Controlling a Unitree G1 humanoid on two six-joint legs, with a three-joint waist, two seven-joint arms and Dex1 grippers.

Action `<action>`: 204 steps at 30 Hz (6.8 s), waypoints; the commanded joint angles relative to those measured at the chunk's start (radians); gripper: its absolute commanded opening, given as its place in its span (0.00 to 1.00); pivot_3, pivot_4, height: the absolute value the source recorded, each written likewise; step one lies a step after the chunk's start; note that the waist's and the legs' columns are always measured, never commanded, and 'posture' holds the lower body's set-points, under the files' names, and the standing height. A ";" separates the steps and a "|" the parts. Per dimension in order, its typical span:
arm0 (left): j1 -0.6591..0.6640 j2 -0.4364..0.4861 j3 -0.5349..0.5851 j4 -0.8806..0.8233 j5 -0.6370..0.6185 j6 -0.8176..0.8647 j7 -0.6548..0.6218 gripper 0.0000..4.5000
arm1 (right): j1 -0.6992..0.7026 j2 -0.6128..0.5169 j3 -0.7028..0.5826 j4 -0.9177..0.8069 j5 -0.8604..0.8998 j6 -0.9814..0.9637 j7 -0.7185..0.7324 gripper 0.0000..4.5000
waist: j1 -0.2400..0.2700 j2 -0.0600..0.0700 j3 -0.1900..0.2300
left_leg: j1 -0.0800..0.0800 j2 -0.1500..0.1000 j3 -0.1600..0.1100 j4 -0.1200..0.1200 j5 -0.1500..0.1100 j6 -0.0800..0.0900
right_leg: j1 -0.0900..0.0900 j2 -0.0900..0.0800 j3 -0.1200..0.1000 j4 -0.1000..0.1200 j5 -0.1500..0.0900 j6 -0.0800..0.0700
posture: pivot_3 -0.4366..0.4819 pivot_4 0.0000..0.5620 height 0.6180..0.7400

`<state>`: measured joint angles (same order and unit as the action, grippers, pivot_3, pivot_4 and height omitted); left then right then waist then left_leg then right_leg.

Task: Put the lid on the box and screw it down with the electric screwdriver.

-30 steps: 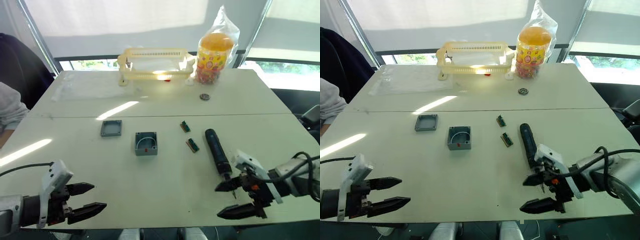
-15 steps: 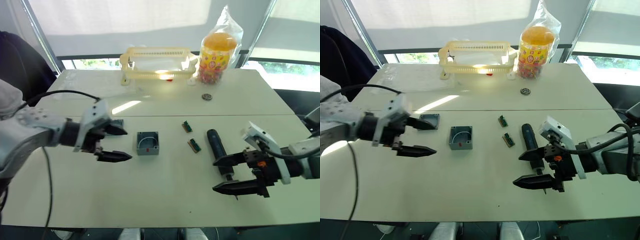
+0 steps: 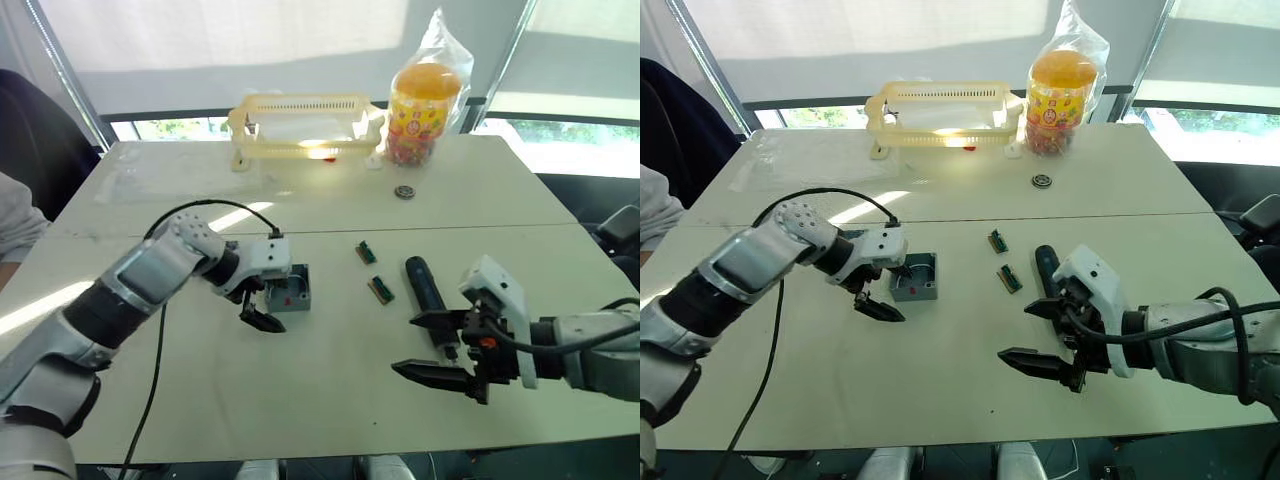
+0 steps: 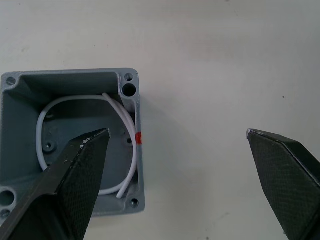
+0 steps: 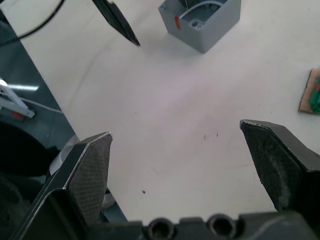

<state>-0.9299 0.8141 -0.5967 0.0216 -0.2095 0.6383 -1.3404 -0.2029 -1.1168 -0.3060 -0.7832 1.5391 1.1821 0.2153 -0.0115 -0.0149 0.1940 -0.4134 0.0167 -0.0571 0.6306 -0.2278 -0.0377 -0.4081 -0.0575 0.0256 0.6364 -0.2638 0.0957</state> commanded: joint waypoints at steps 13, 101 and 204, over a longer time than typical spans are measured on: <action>0.010 -0.109 -0.003 0.131 0.170 -0.081 -0.038 0.03 | -0.058 -0.032 0.124 -0.002 0.086 -0.159 -0.196 1.00 | 0.000 0.000 0.000 | 0.000 0.000 0.000 0.001 0.000 0.000 | 0.000 0.000 0.000 0.002 0.000 0.000 | 0.48 0.27 1.00; -0.402 -0.178 0.572 1.064 0.143 0.474 0.884 0.72 | -0.217 0.199 0.286 0.090 -0.461 -0.192 0.335 1.00 | -0.002 -0.004 0.001 | 0.003 -0.001 -0.003 0.002 -0.001 0.001 | -0.002 -0.001 -0.001 0.017 -0.003 0.005 | 0.48 0.27 1.00; 0.271 0.082 0.814 -0.070 -0.596 0.389 0.318 0.88 | -0.096 0.364 0.547 0.342 -1.910 -1.606 0.274 0.04 | -0.005 -0.004 0.002 | 0.003 -0.002 -0.001 -0.001 0.004 -0.007 | -0.006 -0.002 0.000 0.019 -0.003 0.004 | 0.48 0.27 1.00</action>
<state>-0.6558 0.8679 0.2309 -0.0307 -0.8137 1.0610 -0.9671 -0.3047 -0.7659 0.2527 -0.4256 -0.2999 -0.3714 0.5386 -0.0168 -0.0192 0.1955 -0.4102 0.0143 -0.0583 0.6295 -0.2239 -0.0445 -0.4139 -0.0594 0.0253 0.6553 -0.2665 0.0992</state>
